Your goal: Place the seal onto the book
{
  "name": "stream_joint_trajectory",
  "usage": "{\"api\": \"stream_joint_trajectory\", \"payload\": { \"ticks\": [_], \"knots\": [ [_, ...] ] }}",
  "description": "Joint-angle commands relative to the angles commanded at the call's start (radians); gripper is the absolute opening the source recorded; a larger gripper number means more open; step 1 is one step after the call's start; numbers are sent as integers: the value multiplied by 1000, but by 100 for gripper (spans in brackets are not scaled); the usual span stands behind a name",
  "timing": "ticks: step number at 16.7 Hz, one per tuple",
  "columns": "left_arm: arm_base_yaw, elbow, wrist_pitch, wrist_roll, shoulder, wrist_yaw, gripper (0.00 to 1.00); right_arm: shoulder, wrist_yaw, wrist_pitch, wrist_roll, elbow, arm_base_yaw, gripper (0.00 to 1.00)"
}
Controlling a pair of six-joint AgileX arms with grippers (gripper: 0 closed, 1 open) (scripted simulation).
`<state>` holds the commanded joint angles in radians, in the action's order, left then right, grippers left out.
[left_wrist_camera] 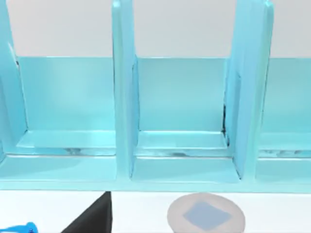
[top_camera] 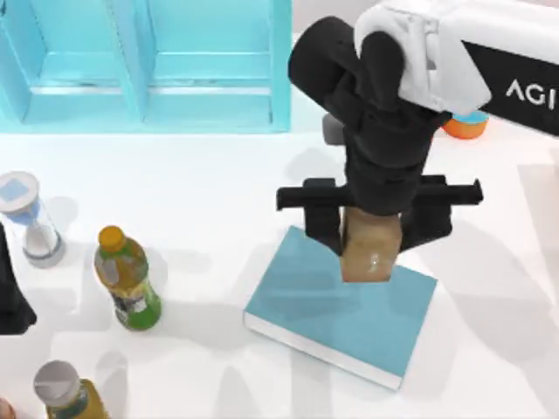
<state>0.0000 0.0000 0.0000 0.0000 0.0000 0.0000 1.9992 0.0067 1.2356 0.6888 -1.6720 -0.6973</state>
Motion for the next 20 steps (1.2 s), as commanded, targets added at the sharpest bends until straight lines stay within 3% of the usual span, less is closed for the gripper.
{"api": "stream_joint_trajectory", "payload": {
  "ticks": [4, 17, 20],
  "knots": [
    [0, 0, 0, 0, 0, 0, 100, 31, -3, -36, 67, 9, -39, 0],
    [0, 0, 0, 0, 0, 0, 100, 31, -3, -19, 71, -6, -40, 0],
    [0, 0, 0, 0, 0, 0, 100, 31, -3, -19, 71, -6, -40, 23]
  ]
}}
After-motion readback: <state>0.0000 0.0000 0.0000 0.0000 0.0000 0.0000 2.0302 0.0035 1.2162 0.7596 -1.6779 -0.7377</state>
